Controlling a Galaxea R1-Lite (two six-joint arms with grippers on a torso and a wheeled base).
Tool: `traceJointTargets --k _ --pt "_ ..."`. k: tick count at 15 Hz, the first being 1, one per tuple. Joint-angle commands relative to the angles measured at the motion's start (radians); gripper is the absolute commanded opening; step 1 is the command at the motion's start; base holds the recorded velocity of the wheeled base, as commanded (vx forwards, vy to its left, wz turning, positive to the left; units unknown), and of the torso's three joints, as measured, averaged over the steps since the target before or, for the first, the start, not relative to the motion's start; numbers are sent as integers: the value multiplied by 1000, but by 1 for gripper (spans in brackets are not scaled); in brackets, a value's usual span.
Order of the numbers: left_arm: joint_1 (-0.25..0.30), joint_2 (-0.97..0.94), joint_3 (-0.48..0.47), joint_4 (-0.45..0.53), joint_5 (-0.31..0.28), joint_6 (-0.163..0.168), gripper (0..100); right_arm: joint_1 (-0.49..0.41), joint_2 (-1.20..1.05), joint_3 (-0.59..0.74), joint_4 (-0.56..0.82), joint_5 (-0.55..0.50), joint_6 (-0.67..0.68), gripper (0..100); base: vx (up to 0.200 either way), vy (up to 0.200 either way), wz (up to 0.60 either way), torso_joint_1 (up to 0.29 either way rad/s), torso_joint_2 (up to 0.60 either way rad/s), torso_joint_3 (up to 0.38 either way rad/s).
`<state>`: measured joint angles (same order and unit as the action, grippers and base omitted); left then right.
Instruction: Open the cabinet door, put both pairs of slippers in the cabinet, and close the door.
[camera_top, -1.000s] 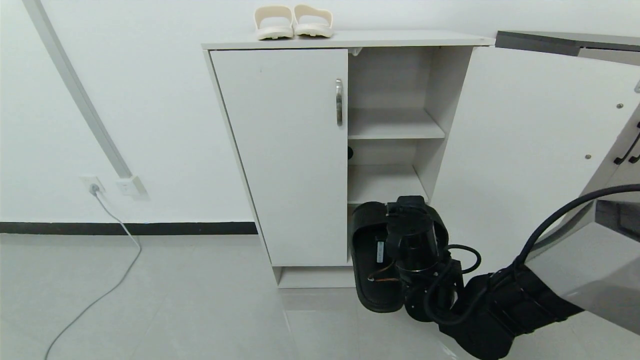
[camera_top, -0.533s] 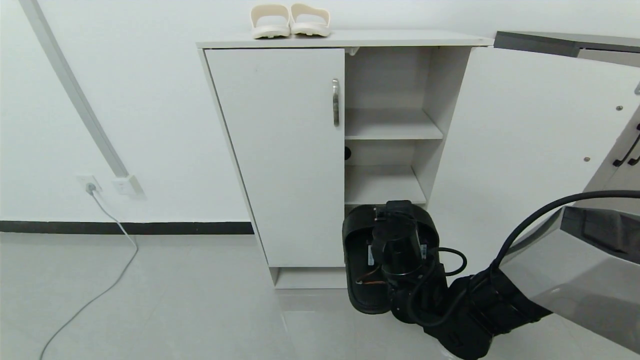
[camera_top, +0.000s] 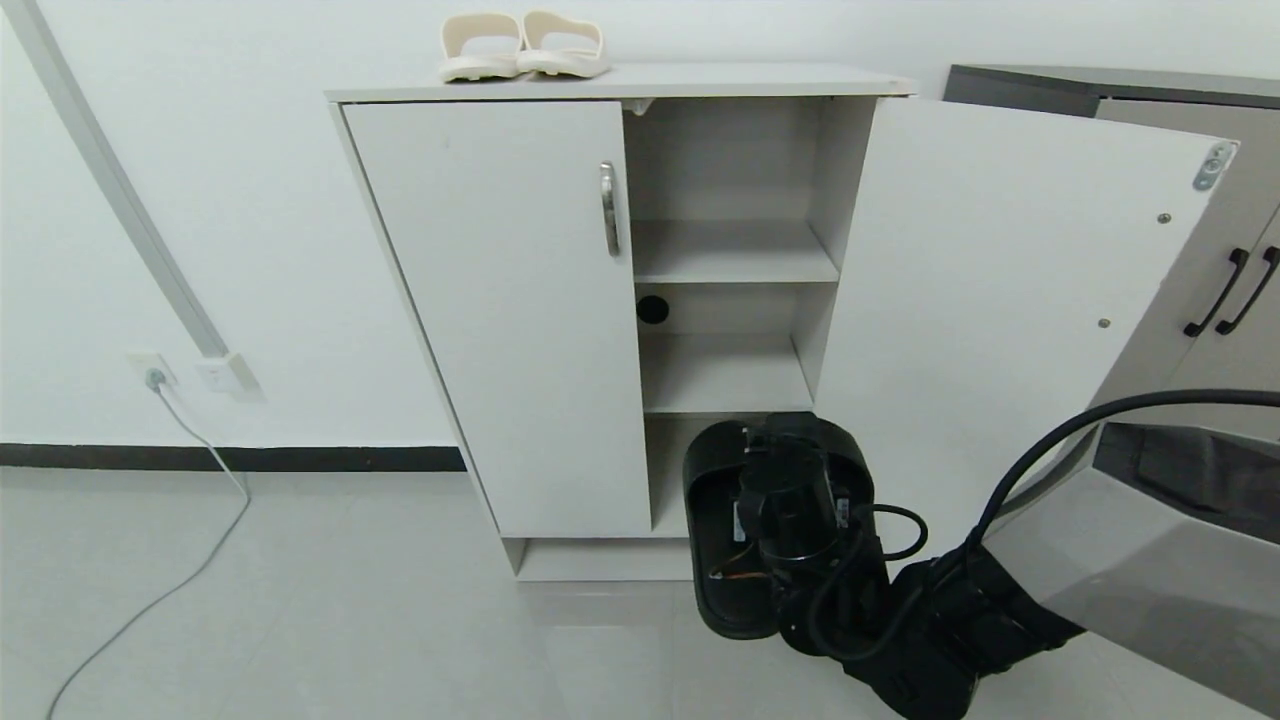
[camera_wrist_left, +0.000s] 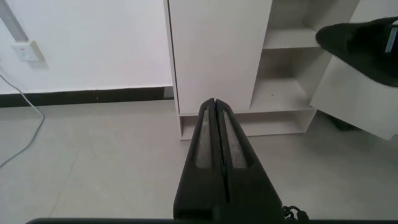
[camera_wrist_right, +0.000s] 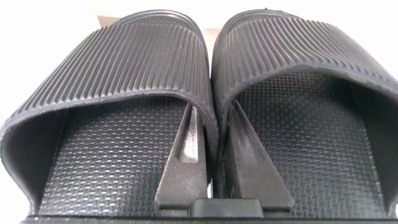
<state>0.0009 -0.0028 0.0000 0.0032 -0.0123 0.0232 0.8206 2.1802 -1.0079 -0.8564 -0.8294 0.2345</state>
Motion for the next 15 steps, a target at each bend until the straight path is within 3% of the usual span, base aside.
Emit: traceJointTargets --k 1,4,15 --pt "2 3 0 0 0 0 0 2 6 0 -3 22 2 0 0 0 0 0 0 0" --pt "1 3 0 0 0 0 0 9 12 -1 -23 96 -4 0 0 0 0 0 0 0" --pt "2 3 0 0 -1 1 0 9 39 -6 -47 121 -7 0 0 0 0 0 0 0"
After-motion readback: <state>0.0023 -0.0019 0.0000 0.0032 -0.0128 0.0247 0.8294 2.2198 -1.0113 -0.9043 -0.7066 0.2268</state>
